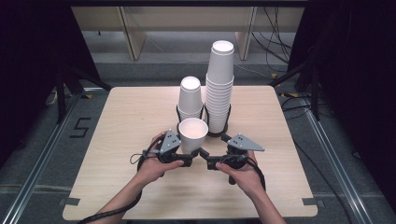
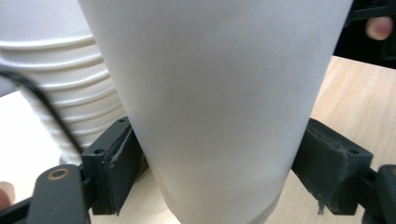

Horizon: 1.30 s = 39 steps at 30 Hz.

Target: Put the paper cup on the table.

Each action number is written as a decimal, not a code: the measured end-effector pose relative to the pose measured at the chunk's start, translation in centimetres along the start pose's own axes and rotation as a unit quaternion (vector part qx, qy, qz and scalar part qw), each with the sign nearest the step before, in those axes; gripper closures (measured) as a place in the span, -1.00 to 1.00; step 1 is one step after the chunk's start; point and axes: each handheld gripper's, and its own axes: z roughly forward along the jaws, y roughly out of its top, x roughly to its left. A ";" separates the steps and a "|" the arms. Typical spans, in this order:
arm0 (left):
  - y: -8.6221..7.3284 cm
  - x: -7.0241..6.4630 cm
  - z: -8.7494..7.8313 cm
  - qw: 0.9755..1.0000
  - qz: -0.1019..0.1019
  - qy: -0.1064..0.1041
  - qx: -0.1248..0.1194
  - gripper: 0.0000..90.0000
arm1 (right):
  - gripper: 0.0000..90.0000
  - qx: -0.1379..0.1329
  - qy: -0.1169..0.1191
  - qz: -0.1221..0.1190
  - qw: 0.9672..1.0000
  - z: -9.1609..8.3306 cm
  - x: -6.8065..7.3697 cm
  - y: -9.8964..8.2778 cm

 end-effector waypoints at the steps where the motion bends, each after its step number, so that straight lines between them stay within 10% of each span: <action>1: -0.1 0.2 -0.2 1.000 -0.003 0.005 -0.002 -0.55 | -0.99 -0.003 0.002 -0.010 1.000 -0.1 -0.2 0.0; 39: -3.3 5.4 -6.9 0.992 -0.047 0.111 -0.021 -0.55 | -0.99 0.013 -0.078 -0.008 0.997 -3.3 -3.9 -3.0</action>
